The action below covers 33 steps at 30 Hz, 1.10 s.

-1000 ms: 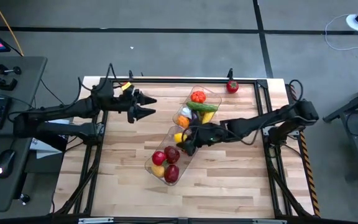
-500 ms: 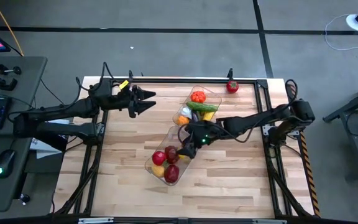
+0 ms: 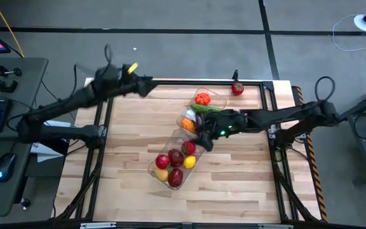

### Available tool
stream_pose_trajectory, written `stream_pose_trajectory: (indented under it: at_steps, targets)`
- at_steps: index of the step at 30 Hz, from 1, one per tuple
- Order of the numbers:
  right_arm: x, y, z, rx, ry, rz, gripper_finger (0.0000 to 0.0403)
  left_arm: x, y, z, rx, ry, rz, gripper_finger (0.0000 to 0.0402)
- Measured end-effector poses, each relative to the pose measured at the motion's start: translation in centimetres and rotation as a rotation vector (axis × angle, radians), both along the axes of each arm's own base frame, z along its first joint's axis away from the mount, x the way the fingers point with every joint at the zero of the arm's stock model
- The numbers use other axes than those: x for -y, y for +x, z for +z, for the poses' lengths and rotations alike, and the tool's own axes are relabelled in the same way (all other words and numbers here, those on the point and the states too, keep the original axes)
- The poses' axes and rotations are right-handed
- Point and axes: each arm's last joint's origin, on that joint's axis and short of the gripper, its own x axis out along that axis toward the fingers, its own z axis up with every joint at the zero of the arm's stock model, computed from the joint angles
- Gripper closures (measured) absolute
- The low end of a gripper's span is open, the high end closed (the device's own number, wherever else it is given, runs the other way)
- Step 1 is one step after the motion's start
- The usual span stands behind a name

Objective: Sort produce into baskets
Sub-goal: Put the orange tomato into the bottom transparent bin

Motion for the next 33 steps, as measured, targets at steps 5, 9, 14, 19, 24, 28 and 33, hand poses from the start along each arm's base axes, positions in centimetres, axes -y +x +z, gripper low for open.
stream_pose_trajectory:
  at_steps: [5,9,14,19,24,28,33]
  targets:
    - [0.7,-2.6,1.0,-0.067,-0.056,-0.146,0.0026,-7.1,0.4,0.3,-0.493,-0.112,0.114,0.0039]
    - [1.0,-3.5,1.0,-0.117,-0.029,-0.239,0.0026,-14.1,0.1,-2.8,-0.918,-0.221,0.304,0.0039]
    - [0.2,-3.5,0.7,-0.139,-0.016,-0.242,0.0026,-19.1,-0.3,-7.9,-1.149,-0.38,0.403,0.0039]
    - [-0.8,-3.4,0.3,-0.148,-0.04,-0.258,0.0026,-20.1,-0.2,-12.2,-1.141,-0.53,0.443,0.0039]
    - [-1.3,-3.1,-0.3,-0.16,-0.051,-0.308,0.0026,-19.9,-0.6,-14.2,-1.072,-0.574,0.55,0.0039]
    - [-1.4,-2.8,-0.8,-0.173,-0.046,-0.334,0.0026,-19.4,-1.8,-15.1,-1.043,-0.599,0.669,0.0039]
    - [-1.5,-2.3,-1.4,-0.194,-0.044,-0.345,0.0026,-18.7,-3.0,-17.4,-1.047,-0.645,0.687,0.0039]
